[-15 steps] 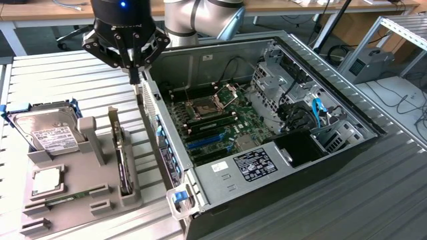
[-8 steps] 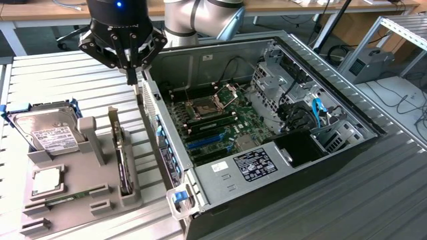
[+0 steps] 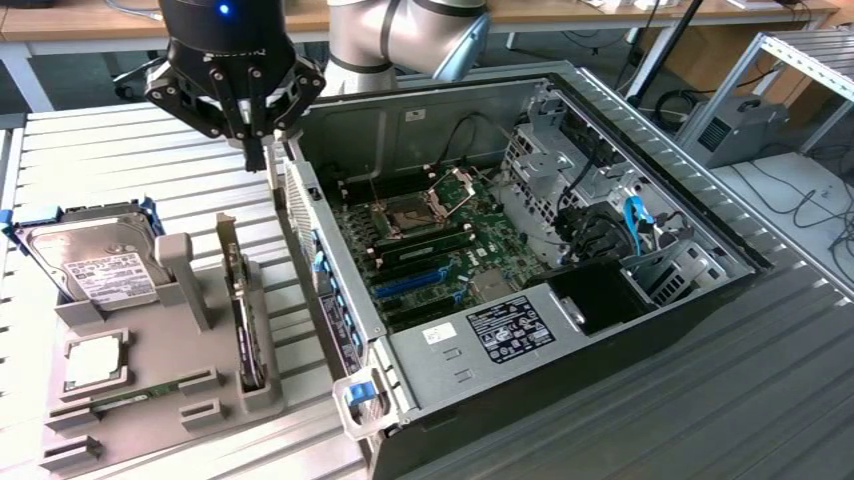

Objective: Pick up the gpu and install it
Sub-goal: 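Reach for the gpu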

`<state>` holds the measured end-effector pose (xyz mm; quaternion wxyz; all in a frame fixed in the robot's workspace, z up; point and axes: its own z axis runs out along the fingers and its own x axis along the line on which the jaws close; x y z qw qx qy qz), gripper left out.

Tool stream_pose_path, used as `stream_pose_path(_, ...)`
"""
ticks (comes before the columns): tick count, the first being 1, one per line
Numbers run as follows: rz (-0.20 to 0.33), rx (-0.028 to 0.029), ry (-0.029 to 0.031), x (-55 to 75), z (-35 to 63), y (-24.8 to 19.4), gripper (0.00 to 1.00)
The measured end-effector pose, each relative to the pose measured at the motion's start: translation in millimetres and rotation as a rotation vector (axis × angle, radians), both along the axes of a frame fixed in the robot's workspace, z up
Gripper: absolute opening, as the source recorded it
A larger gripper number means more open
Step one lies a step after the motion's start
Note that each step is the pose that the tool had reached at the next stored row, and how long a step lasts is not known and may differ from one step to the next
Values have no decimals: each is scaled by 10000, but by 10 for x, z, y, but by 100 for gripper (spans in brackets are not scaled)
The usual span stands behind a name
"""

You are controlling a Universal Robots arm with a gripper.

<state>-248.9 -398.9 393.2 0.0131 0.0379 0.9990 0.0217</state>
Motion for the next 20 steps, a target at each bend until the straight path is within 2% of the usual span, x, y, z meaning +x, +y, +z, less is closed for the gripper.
stream_pose_path(20, 0, 0, 0, -164, 0, 0, 11)
